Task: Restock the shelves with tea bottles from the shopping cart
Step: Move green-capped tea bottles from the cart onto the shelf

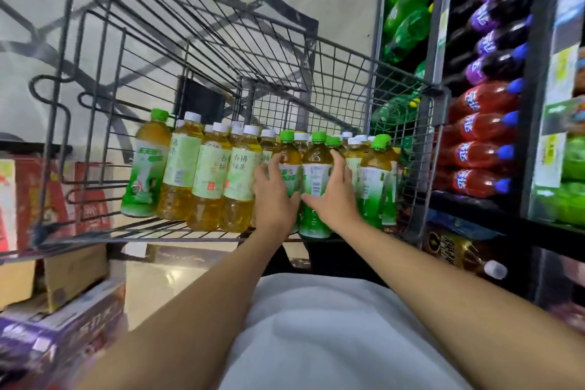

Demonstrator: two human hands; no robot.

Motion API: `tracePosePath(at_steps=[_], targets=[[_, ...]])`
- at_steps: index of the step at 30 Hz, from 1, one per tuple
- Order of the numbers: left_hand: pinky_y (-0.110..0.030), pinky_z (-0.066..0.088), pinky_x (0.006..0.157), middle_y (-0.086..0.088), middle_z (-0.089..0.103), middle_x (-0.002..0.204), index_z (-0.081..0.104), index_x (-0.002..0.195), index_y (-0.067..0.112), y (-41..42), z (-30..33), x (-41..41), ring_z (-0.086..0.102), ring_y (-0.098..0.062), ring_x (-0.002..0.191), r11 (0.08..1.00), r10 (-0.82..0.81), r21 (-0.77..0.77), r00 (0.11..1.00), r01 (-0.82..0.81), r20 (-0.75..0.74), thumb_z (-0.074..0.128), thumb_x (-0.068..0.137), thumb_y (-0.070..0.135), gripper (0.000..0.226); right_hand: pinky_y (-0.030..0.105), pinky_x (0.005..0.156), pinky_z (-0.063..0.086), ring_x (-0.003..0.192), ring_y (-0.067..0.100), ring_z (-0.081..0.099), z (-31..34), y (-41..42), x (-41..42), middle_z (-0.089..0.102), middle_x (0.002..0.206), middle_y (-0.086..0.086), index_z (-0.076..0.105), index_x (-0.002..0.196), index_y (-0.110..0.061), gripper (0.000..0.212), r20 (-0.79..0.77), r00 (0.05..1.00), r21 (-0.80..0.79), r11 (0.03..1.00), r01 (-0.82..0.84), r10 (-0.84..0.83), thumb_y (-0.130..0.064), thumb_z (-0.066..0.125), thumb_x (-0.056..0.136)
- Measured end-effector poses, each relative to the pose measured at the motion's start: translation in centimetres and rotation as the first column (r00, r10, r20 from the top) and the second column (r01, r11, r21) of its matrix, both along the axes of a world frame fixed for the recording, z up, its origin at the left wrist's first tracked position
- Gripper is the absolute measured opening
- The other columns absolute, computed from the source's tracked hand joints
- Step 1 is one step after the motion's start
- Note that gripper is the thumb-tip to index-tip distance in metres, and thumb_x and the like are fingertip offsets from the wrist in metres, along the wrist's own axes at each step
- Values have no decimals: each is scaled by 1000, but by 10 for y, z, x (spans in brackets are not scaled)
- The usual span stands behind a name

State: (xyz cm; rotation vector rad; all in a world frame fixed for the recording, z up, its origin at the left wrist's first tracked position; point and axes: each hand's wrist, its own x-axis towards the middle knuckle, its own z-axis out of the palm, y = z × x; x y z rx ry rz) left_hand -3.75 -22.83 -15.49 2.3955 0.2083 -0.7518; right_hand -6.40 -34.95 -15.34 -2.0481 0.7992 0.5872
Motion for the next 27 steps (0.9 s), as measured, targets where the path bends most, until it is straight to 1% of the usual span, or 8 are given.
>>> tracePosePath(at_steps=[7,11,15,18,21,23,25,27], targets=[[-45,40,115,-5,33,147,30,148,26,1,-3,1,40,-27,135,991,82,-103,996,-83,-17,77,79,-3,88,23,96,34,135,24,41,4,1,0,37,151,6,16,159,-26,107,-3,995,52,993,101,-101,-4,83,77],[-45,38,118,-4,41,144,31,148,23,11,-2,7,42,-22,135,979,69,-192,997,-74,-33,79,78,-3,89,41,108,46,137,27,42,12,-4,-3,37,155,4,15,158,-33,108,-16,990,92,986,140,-140,-2,81,78],[-48,46,112,3,41,142,29,149,33,23,1,19,45,-21,136,939,67,-332,994,-91,-84,81,76,-5,98,49,102,52,137,28,45,23,-10,-10,34,159,2,17,154,-39,103,14,979,125,972,198,-201,0,78,80],[-50,46,113,5,38,145,30,147,39,31,9,31,42,-22,140,908,42,-411,994,-82,-106,80,77,-6,98,34,78,57,116,30,61,30,-12,-19,42,149,4,21,150,-41,99,65,956,138,952,275,-286,3,76,81],[-54,48,108,9,39,144,33,142,46,39,18,42,45,-26,139,876,-34,-482,995,-14,-90,79,77,-5,94,13,64,48,100,16,62,40,-10,-29,46,142,1,23,151,-37,96,116,923,135,926,352,-368,3,76,82],[-56,50,105,9,39,143,33,141,48,43,24,50,49,-30,135,853,-88,-522,992,29,-87,78,77,-4,94,15,82,50,116,14,56,47,-5,-36,42,149,0,23,153,-37,95,157,888,134,900,414,-431,0,76,83],[-56,52,103,6,38,142,33,143,48,47,32,54,49,-30,132,839,-153,-536,986,96,-64,79,78,-2,93,33,105,46,136,19,45,54,2,-44,38,155,0,23,154,-37,95,192,844,139,865,481,-501,-1,76,84],[-56,53,101,2,41,139,34,140,49,50,42,55,51,-30,129,803,-238,-569,971,176,-35,80,78,3,90,43,109,46,135,15,47,62,11,-57,41,153,1,24,154,-39,95,212,794,159,822,547,-570,-2,76,84]])
